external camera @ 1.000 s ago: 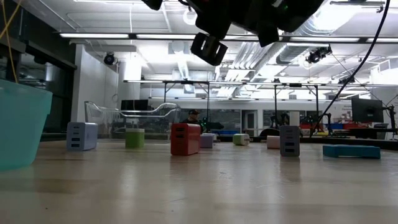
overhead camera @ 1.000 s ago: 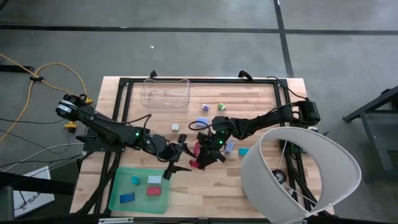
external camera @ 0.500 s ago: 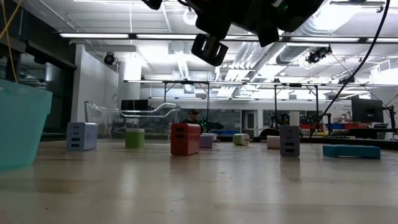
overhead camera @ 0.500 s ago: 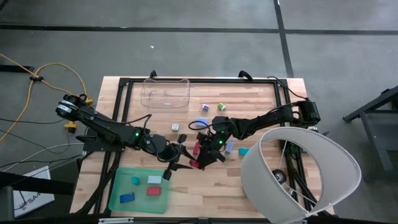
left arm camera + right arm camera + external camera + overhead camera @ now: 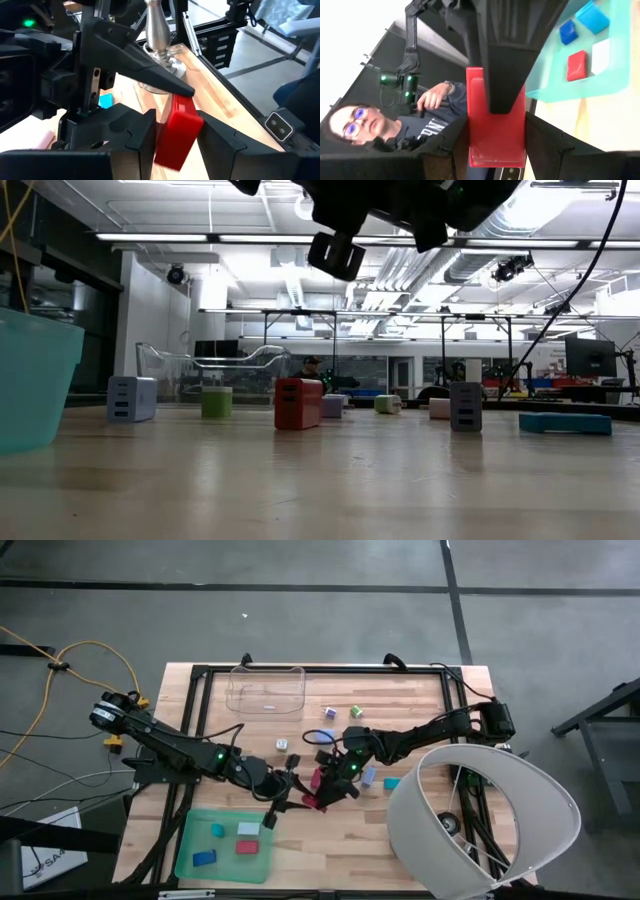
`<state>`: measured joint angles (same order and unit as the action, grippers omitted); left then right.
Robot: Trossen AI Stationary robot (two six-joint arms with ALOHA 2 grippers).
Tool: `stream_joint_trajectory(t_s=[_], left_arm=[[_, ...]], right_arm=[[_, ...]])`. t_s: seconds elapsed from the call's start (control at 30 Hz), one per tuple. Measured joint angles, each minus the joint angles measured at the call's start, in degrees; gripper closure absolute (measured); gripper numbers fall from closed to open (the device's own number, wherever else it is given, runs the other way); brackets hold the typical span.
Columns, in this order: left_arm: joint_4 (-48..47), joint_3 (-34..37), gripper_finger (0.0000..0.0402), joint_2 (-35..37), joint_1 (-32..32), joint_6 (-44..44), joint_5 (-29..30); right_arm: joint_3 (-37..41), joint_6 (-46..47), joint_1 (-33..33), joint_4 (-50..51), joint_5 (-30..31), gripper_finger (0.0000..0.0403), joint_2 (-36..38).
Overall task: Pick & Place Office items
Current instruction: Put the red digital clock into the green bin
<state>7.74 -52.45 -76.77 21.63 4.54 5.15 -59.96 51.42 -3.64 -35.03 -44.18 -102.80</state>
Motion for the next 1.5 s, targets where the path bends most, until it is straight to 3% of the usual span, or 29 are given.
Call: stream_joint_trajectory(t_s=[0.87,1.17,1.5], left_arm=[[-0.56,0.0,0.0276,0.02,1.37,-0.02,1.63],[-0.54,0.0,0.0314,0.07,1.55,0.39,1.89],[-0.41,0.0,0.0319,0.07,2.89,1.46,3.58]], right_arm=[[0.0,-0.11,-0.88,0.81,1.76,0.0255,0.0],[0.0,0.0,-1.25,0.9,1.72,0.0255,0.0],[-0.02,-0.02,-1.26,0.9,1.98,0.0255,0.0]])
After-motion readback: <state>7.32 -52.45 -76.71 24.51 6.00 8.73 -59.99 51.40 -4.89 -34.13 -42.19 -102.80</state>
